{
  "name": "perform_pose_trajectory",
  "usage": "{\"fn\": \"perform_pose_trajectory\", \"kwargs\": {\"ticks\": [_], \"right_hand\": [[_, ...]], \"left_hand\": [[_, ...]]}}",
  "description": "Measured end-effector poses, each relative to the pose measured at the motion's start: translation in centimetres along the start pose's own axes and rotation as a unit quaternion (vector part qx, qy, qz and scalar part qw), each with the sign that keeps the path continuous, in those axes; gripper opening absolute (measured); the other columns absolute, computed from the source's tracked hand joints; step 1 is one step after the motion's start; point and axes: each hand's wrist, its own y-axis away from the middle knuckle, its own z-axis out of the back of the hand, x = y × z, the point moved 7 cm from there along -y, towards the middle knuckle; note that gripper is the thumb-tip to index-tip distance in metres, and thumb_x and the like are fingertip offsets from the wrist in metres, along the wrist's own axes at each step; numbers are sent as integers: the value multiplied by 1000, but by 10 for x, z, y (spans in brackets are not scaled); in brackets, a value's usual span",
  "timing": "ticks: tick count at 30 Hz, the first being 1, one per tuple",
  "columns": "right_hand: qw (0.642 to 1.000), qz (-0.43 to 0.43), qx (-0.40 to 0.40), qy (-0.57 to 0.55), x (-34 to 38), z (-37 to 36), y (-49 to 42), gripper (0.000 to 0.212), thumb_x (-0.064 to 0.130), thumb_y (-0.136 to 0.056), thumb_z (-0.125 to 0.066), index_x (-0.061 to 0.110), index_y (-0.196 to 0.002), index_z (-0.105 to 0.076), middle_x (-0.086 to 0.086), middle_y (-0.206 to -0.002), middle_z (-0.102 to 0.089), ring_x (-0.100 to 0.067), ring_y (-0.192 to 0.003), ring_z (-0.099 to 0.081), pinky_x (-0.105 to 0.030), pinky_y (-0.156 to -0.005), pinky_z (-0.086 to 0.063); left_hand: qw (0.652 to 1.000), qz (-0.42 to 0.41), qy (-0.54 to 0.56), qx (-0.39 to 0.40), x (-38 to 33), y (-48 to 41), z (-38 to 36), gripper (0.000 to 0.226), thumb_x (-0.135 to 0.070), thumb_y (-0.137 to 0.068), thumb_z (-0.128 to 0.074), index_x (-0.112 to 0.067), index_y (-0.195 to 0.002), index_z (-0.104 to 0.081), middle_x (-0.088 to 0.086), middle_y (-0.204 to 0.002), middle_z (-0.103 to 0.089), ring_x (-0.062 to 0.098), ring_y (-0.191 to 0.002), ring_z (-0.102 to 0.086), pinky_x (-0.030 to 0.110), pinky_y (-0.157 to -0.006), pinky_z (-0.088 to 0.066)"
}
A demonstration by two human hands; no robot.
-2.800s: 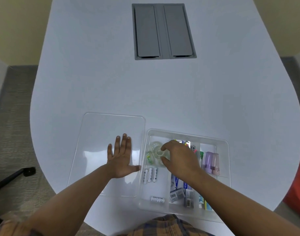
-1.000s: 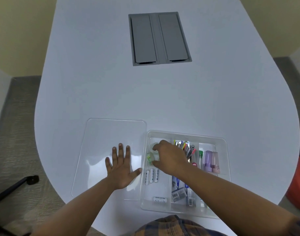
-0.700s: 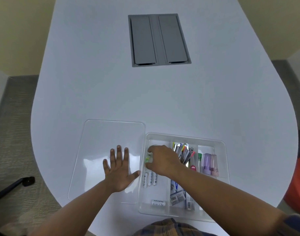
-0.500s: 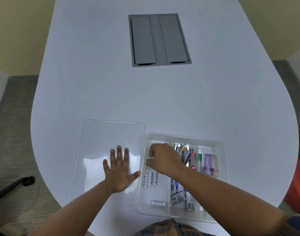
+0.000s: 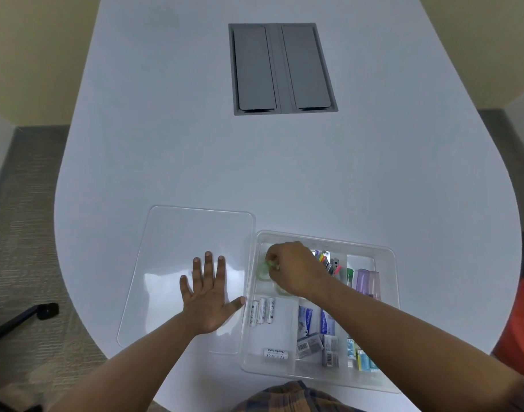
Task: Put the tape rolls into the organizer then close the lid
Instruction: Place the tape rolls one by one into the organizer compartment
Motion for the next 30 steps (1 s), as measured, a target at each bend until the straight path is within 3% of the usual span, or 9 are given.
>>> {"fn": "perform_pose_trajectory", "kwargs": {"ticks": [5,12,16,25,28,30], "right_hand": [[996,-30,-74,39,-8,21,-10,21,13,-86,-51,16,-95,-70,-8,-87,-71,-29,-81,-65,-33,-68,-52],[982,-34,-17,183,-10,12,-15,16,3,-80,-55,15,-86,-64,-6,-81,-65,-29,-73,-62,-28,-57,-39],[977,-31,-13,210,-7,9,-17,16,1,-75,-55,15,-80,-59,-5,-79,-65,-25,-62,-50,-28,-55,-38],[981,-17,-39,189,-1,7,-12,28,3,-74,-56,17,-98,-60,-4,-94,-59,-30,-78,-62,-31,-58,-41],[986,-18,-1,168,-2,-2,-10,27,10,-82,-55,15,-106,-65,-6,-107,-58,-32,-91,-63,-38,-73,-53],[987,-21,48,154,-2,-10,-9,28,12,-83,-55,14,-108,-66,-8,-111,-61,-31,-99,-62,-42,-82,-54]], "left_hand": [[1000,0,2,0,-1,1,1,104,-78,-81,-29,-21,-132,43,-1,-137,55,26,-126,51,60,-110,17],[1000,1,2,-5,-1,2,2,104,-77,-82,-30,-21,-133,42,0,-139,54,26,-127,51,60,-110,17],[1000,1,-1,-2,-1,1,2,103,-77,-82,-28,-23,-131,44,-1,-137,56,26,-126,52,60,-110,17],[1000,5,-6,-2,-2,3,3,103,-76,-83,-29,-21,-131,44,-1,-136,56,27,-127,50,59,-110,16],[1000,4,-3,-2,-2,3,3,103,-76,-83,-29,-21,-131,44,0,-137,55,26,-126,51,59,-110,16],[1000,5,-2,-1,-2,3,3,103,-76,-83,-29,-21,-131,44,0,-137,55,26,-127,50,59,-110,17]]}}
